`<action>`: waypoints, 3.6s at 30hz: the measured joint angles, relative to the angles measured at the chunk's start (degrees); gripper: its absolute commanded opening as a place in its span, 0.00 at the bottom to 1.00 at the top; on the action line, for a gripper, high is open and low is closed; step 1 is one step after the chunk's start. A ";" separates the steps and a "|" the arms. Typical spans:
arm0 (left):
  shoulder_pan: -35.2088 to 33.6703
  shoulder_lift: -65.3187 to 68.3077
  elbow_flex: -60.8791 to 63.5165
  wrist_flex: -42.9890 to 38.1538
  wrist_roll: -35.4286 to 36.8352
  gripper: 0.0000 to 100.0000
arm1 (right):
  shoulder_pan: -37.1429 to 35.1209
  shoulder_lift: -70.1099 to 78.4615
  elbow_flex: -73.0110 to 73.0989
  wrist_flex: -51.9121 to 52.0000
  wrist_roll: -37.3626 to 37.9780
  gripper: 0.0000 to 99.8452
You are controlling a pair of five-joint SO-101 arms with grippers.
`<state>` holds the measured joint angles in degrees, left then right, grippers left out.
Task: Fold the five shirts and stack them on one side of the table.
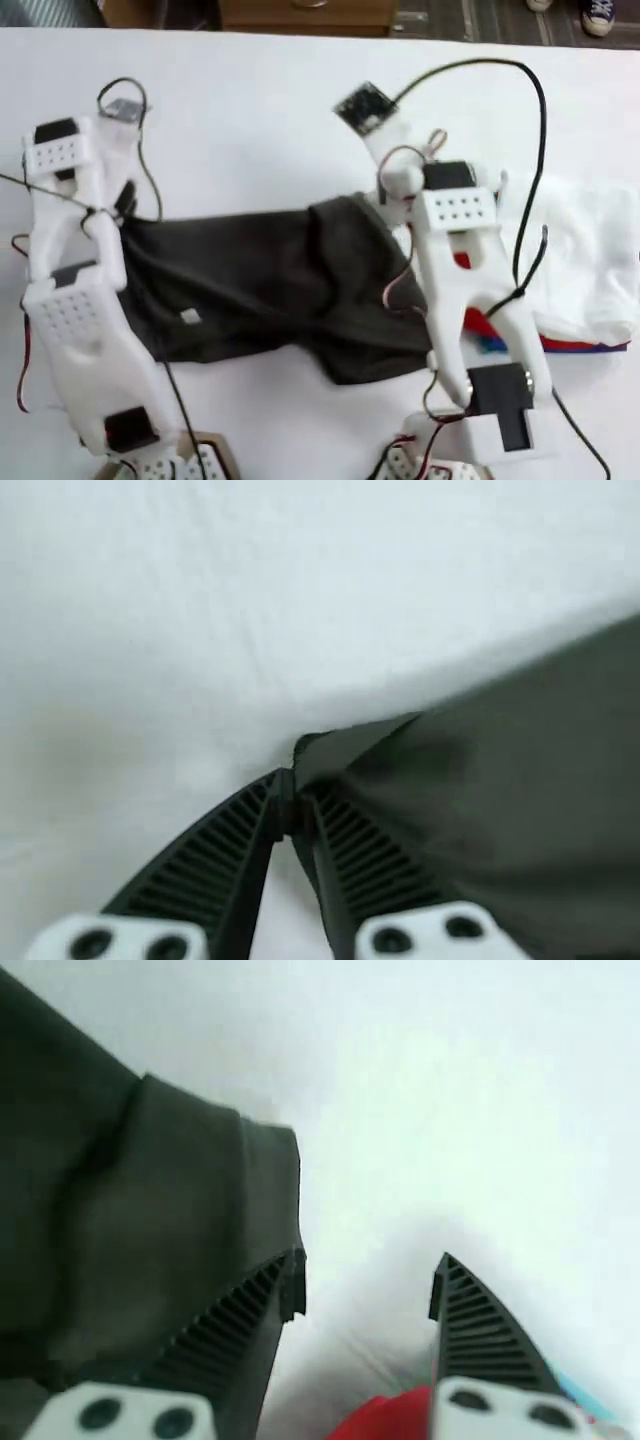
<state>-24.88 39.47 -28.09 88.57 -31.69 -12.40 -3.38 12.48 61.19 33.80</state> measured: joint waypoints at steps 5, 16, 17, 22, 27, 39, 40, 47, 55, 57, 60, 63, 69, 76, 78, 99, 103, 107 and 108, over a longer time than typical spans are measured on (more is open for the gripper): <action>0.62 0.00 -5.27 6.15 0.00 0.02 | -3.16 8.26 -6.68 1.23 -1.49 0.21; 0.70 0.00 -8.44 8.79 0.00 0.02 | -4.22 32.44 -26.29 10.64 -1.76 0.21; 0.70 0.00 -8.44 8.79 0.00 0.02 | -4.22 33.76 -27.52 10.99 -1.76 0.21; 0.79 0.00 -8.44 8.79 0.00 0.02 | -4.22 39.74 -31.12 11.43 -1.76 0.21; 0.79 3.96 -8.62 8.79 0.00 0.02 | -4.48 42.73 -32.26 13.54 -1.76 0.16; 0.53 7.65 -11.87 8.18 0.00 0.02 | -0.97 43.34 -38.15 14.51 -1.76 0.02; 0.35 7.65 -12.66 8.18 0.00 0.02 | 0.35 43.34 -39.74 14.51 -1.76 0.02; -1.58 8.26 -18.99 10.20 0.00 0.02 | 4.13 43.43 -50.11 21.19 3.78 0.02; -1.58 9.14 -21.27 11.52 0.00 0.02 | 4.40 43.87 -58.11 27.60 4.48 0.02; -1.58 10.55 -20.84 11.52 0.00 0.02 | 4.48 43.87 -58.11 27.78 4.48 0.02; -2.29 12.13 -21.10 11.16 0.00 0.03 | 4.66 43.87 -58.11 27.78 4.48 0.02; -2.64 12.57 -23.82 11.08 0.00 0.10 | 4.66 43.87 -57.93 27.78 4.48 0.02; -2.90 12.57 -32.62 11.08 1.58 0.29 | 4.66 43.87 -57.93 27.78 4.48 0.02; -3.25 13.01 -37.54 11.34 2.90 0.28 | 5.10 43.87 -57.93 28.66 4.48 0.02; -3.25 14.07 -36.57 9.23 4.40 0.28 | 5.36 43.87 -57.93 28.84 4.48 0.02; -7.56 23.47 -41.41 5.36 5.36 0.28 | 7.82 43.87 -57.93 29.89 4.48 0.02; -7.82 23.47 -49.93 11.43 5.36 0.28 | 7.65 43.87 -57.93 31.56 4.48 0.13; -7.65 23.47 -55.65 12.75 5.36 0.28 | 5.63 42.11 -57.93 34.73 4.57 0.22; -7.74 23.47 -55.74 12.75 5.36 0.28 | 5.27 40.62 -57.93 35.34 4.92 0.22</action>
<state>-32.62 62.95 -83.82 101.32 -26.33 -7.12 37.23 -45.45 96.53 38.73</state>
